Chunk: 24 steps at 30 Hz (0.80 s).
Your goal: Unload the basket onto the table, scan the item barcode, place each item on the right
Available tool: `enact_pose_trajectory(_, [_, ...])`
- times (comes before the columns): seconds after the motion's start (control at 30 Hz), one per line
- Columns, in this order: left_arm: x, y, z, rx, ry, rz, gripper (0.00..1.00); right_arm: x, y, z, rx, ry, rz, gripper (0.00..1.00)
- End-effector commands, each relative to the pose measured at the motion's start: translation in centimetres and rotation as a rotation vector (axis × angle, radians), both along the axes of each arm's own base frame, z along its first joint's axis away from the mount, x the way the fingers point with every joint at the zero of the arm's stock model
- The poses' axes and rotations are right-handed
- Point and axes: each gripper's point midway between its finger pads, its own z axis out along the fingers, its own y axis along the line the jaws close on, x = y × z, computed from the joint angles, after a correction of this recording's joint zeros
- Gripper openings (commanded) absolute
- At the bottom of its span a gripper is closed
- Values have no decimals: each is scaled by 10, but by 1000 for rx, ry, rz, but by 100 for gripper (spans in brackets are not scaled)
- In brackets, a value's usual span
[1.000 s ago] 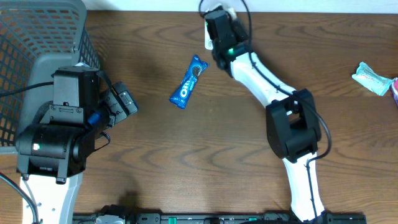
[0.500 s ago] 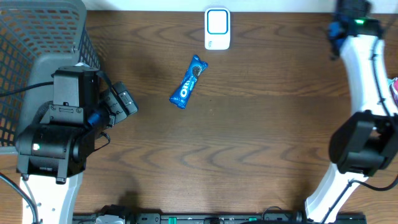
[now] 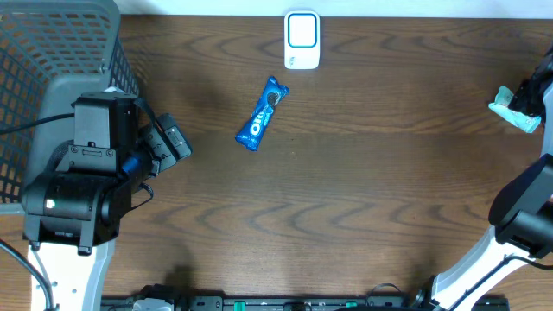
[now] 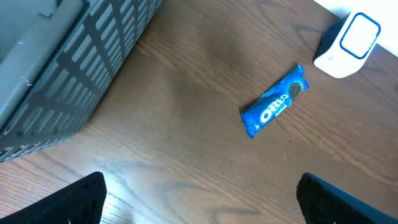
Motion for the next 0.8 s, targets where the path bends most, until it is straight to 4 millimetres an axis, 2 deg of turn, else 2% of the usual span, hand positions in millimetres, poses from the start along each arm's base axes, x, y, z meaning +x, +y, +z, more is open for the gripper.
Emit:
enact_pose_trajectory(0.0, [0, 3, 2, 11, -4, 10, 98, 14, 21, -15, 135, -62, 43, 99])
enact_pose_trajectory(0.07, [0, 3, 2, 10, -4, 10, 98, 26, 41, -21, 240, -110, 94, 98])
enact_pose_trajectory(0.17, [0, 3, 2, 11, -4, 10, 98, 36, 60, -25, 331, -146, 139, 96])
enact_pose_trajectory(0.4, [0, 3, 2, 11, -4, 10, 98, 29, 72, -29, 373, -113, 147, 97])
enact_pose_trajectory(0.57, [0, 3, 2, 11, -4, 10, 98, 25, 89, -33, 464, -103, 162, 99])
enact_pose_trajectory(0.67, [0, 3, 2, 11, -4, 10, 98, 31, 117, -33, 610, -147, 208, 99])
enact_pose_trajectory(0.77, [0, 3, 2, 11, -4, 10, 98, 42, 159, -27, 798, -207, 293, 97])
